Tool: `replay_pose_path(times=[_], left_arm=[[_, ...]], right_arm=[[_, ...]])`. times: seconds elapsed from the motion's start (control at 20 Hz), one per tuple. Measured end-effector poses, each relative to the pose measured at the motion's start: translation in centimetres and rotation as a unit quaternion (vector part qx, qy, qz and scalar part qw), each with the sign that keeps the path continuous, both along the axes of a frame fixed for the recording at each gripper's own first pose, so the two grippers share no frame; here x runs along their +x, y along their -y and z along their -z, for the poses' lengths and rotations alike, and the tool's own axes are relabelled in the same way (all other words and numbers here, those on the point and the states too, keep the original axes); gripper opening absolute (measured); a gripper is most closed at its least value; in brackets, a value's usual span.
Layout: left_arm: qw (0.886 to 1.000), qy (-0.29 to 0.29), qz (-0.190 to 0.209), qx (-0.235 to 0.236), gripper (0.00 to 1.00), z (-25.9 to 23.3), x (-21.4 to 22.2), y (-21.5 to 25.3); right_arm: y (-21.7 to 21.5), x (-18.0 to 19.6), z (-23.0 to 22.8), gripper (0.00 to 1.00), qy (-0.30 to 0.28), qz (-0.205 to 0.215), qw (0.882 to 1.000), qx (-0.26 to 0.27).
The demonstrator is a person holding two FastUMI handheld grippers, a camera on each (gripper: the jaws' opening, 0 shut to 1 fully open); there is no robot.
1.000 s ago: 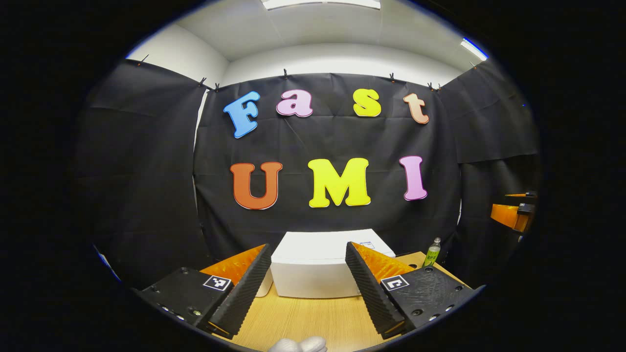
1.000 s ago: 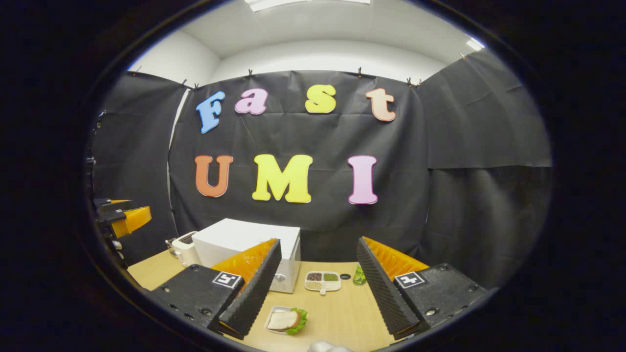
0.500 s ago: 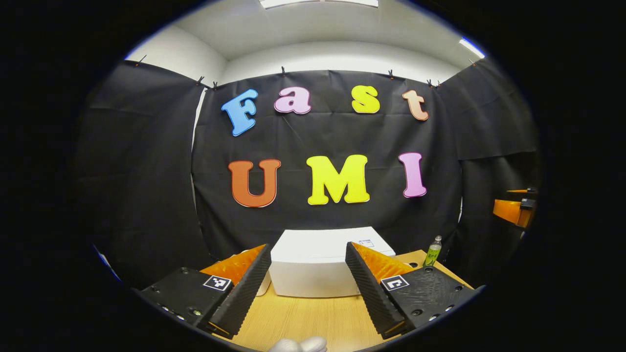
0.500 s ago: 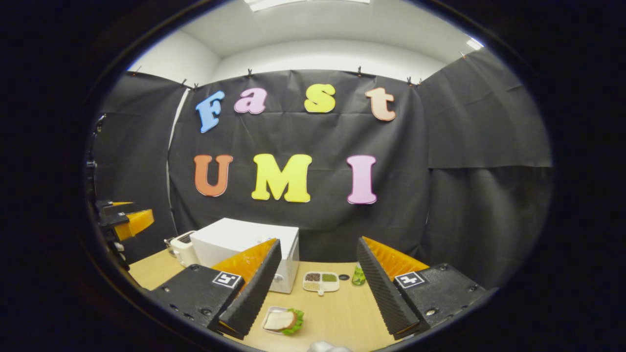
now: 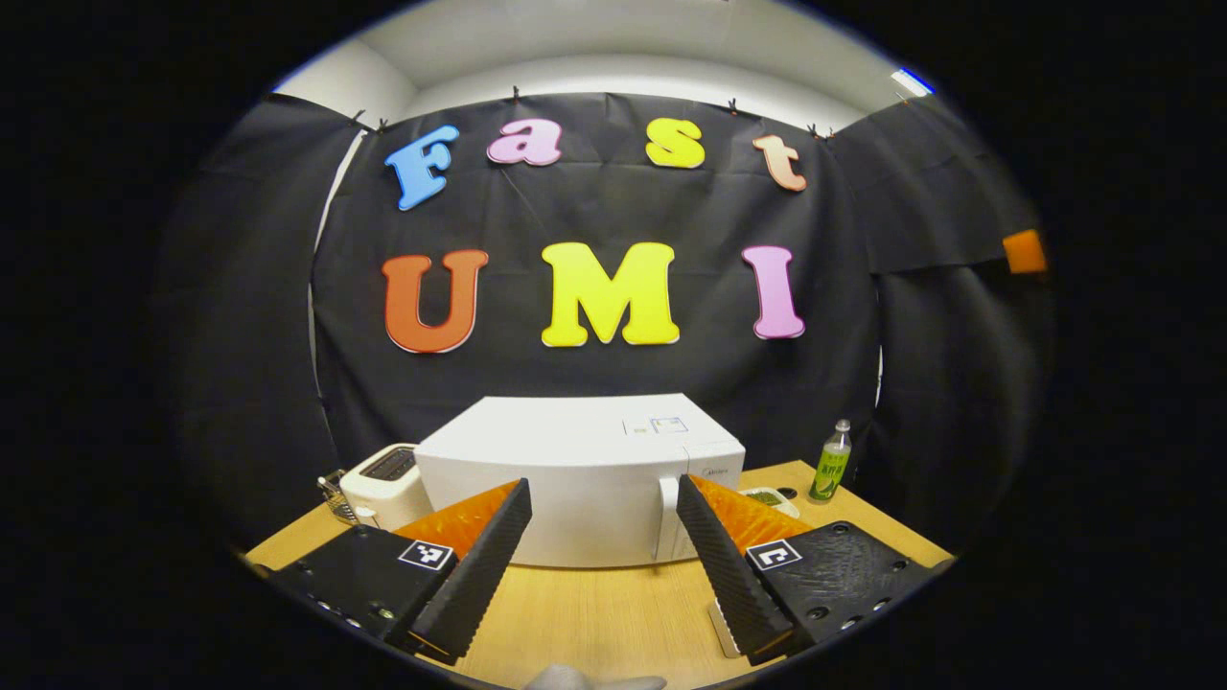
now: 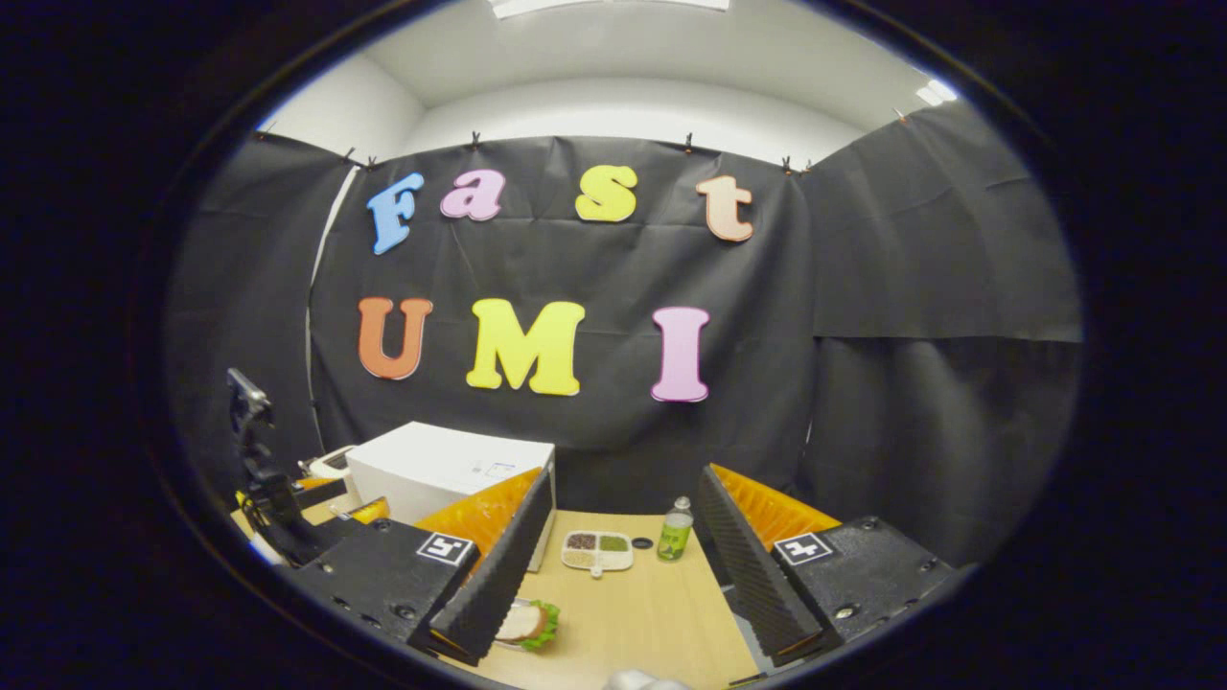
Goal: Open the microwave oven with the left hand, put the food in, and close the microwave oven.
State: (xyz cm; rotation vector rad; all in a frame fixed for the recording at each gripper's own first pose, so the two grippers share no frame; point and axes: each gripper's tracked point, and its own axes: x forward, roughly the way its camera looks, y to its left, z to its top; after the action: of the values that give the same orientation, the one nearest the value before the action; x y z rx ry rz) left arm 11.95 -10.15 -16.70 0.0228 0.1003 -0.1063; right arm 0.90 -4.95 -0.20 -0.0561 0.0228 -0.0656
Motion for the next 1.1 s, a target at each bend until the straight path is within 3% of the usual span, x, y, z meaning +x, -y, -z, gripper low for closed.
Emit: replay_pose_path(times=[0.35, 0.4, 0.55, 0.6, 0.65, 0.75, 0.8, 0.85, 0.9, 0.95, 1.1], left_arm=[[0.999, -0.045, 0.015, 0.005, 0.96, 8.9, 9.1, 5.8], [0.999, -0.047, 0.016, 0.000, 0.95, 9.8, 10.1, 6.4], [0.999, -0.051, 0.006, 0.002, 0.92, 11.8, 12.5, 6.9], [0.999, -0.053, 0.005, -0.003, 0.76, 12.4, 13.1, 7.0], [0.999, -0.053, 0.005, -0.004, 0.82, 12.7, 13.6, 7.1], [0.999, -0.047, 0.003, -0.003, 0.74, 12.6, 14.6, 6.7], [0.999, -0.054, 0.001, -0.011, 0.56, 12.8, 14.6, 6.5], [0.998, -0.055, 0.009, -0.020, 0.55, 12.7, 14.5, 6.7], [0.997, -0.061, 0.030, -0.028, 0.48, 13.0, 14.6, 7.8], [0.998, -0.058, 0.028, -0.021, 0.29, 12.8, 14.7, 7.8], [0.997, -0.060, 0.031, -0.021, 0.19, 12.7, 14.4, 7.5]], right_arm=[[2.4, -0.4, 2.3, 0.92, -0.043, 0.033, 0.999, -0.001], [2.7, -0.4, 2.5, 0.99, -0.051, 0.037, 0.998, -0.002], [3.4, -0.1, 3.0, 0.99, -0.059, 0.050, 0.997, -0.001], [3.5, 0.0, 3.1, 0.99, -0.062, 0.052, 0.997, 0.001], [3.5, 0.0, 3.5, 0.99, -0.067, 0.054, 0.996, 0.000], [3.7, 0.2, 3.8, 0.99, -0.071, 0.056, 0.996, -0.005], [3.7, 0.3, 3.7, 0.99, -0.071, 0.058, 0.996, -0.007], [3.7, 0.3, 3.5, 1.00, -0.070, 0.058, 0.996, -0.006], [3.7, 0.5, 3.5, 1.00, -0.070, 0.057, 0.996, -0.004], [3.6, 0.6, 3.4, 1.00, -0.069, 0.057, 0.996, -0.002], [3.1, 1.0, 3.6, 1.00, -0.072, 0.053, 0.996, 0.001]])
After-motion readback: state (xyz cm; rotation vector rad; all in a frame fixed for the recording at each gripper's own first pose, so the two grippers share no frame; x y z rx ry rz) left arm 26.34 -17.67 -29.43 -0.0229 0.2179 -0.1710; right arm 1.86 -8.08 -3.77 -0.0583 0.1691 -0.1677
